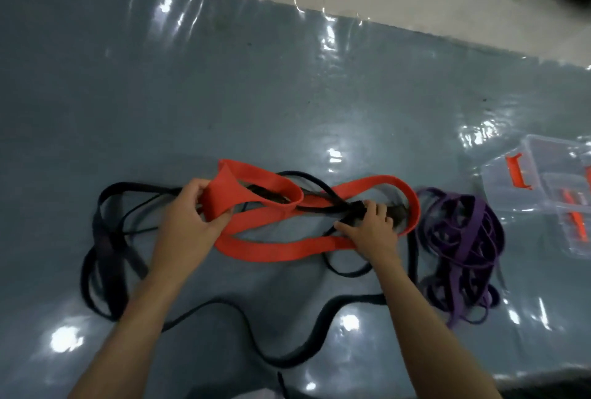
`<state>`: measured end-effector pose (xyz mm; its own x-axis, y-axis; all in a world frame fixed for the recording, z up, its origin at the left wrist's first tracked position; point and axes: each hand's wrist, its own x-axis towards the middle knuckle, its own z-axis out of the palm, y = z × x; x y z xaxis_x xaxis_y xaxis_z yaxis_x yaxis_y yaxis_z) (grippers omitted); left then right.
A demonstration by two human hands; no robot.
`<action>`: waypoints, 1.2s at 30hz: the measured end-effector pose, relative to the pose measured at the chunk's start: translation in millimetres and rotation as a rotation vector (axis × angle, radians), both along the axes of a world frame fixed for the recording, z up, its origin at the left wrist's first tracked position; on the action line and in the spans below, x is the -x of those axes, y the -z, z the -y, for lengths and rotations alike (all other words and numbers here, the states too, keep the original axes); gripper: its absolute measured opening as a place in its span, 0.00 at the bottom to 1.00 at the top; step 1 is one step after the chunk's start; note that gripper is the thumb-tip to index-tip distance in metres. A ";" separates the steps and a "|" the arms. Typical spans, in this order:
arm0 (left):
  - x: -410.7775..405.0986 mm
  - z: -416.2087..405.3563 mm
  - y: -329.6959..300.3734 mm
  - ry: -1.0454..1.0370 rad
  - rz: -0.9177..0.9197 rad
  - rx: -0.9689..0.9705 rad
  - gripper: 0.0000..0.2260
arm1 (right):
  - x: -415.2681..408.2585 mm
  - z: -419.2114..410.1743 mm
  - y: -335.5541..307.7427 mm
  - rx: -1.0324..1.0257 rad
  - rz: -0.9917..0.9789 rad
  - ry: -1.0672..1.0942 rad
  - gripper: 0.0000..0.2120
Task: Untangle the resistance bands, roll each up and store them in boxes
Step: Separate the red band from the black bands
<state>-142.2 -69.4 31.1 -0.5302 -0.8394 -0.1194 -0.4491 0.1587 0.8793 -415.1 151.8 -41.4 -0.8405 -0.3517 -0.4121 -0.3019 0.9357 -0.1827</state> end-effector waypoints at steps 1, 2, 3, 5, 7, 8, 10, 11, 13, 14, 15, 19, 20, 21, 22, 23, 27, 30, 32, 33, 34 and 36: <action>-1.2 0.2 2.9 0.017 0.042 0.010 0.18 | -3.5 3.6 4.9 -0.002 0.000 0.002 0.47; -2.5 0.1 5.1 0.037 0.079 0.014 0.19 | -6.1 6.6 7.9 -0.007 -0.007 0.019 0.48; -3.8 0.2 6.8 0.055 0.108 0.013 0.20 | -8.2 9.3 10.8 -0.011 -0.019 0.043 0.46; -6.2 0.8 8.4 0.081 0.139 0.018 0.21 | -11.3 13.7 15.7 -0.002 -0.012 0.137 0.41; -7.9 0.4 7.5 0.091 0.144 0.031 0.21 | -11.4 15.4 17.5 0.045 0.054 0.268 0.35; -8.8 -0.3 5.8 0.091 0.138 0.038 0.21 | -11.1 15.7 17.0 0.063 0.077 0.296 0.32; -11.0 -2.2 1.9 0.084 0.113 0.050 0.21 | -11.9 13.9 15.6 0.079 0.066 0.277 0.26; -12.6 -3.3 0.0 0.077 0.099 0.056 0.21 | -13.0 12.6 15.1 0.093 0.043 0.272 0.22; -15.9 -6.3 -3.2 0.072 0.074 0.062 0.21 | -16.7 8.0 12.7 0.135 0.014 0.280 0.15; -18.0 -7.8 -4.4 0.074 0.061 0.062 0.20 | -18.7 4.1 11.0 0.158 0.009 0.274 0.12; -20.8 -9.0 -5.4 0.080 0.050 0.062 0.20 | -19.7 -0.5 9.7 0.184 0.005 0.263 0.09; -36.9 -14.0 -7.9 0.100 0.042 0.058 0.18 | -13.9 -21.9 -3.5 0.312 0.051 0.235 0.06; -41.9 -15.3 -7.7 0.102 0.044 0.057 0.18 | -11.6 -25.6 -10.3 0.370 0.070 0.227 0.05; -46.8 -16.5 -7.2 0.105 0.047 0.053 0.18 | -9.2 -28.5 -18.0 0.443 0.097 0.224 0.05; -51.8 -17.7 -6.2 0.108 0.056 0.047 0.18 | -7.7 -29.4 -27.7 0.516 0.132 0.224 0.06; -56.3 -18.9 -5.0 0.111 0.072 0.041 0.17 | -6.3 -29.8 -37.4 0.579 0.162 0.210 0.08; -70.7 -25.8 3.1 0.097 0.192 0.001 0.18 | -1.7 -29.9 -79.4 0.714 0.212 0.156 0.12; -82.0 -30.2 9.1 0.081 0.257 -0.025 0.21 | -3.9 -27.8 -112.5 0.918 0.304 0.288 0.13; -90.4 -32.4 11.6 0.076 0.283 -0.056 0.23 | -8.2 -24.0 -131.9 1.064 0.416 0.405 0.12; -94.4 -33.6 12.3 0.073 0.288 -0.075 0.23 | -10.8 -21.8 -139.7 1.124 0.477 0.452 0.11; -98.2 -34.9 13.3 0.067 0.288 -0.090 0.23 | -13.8 -19.2 -146.0 1.170 0.534 0.485 0.12; -104.7 -38.5 14.9 0.051 0.285 -0.107 0.23 | -20.2 -13.3 -155.5 1.228 0.648 0.531 0.11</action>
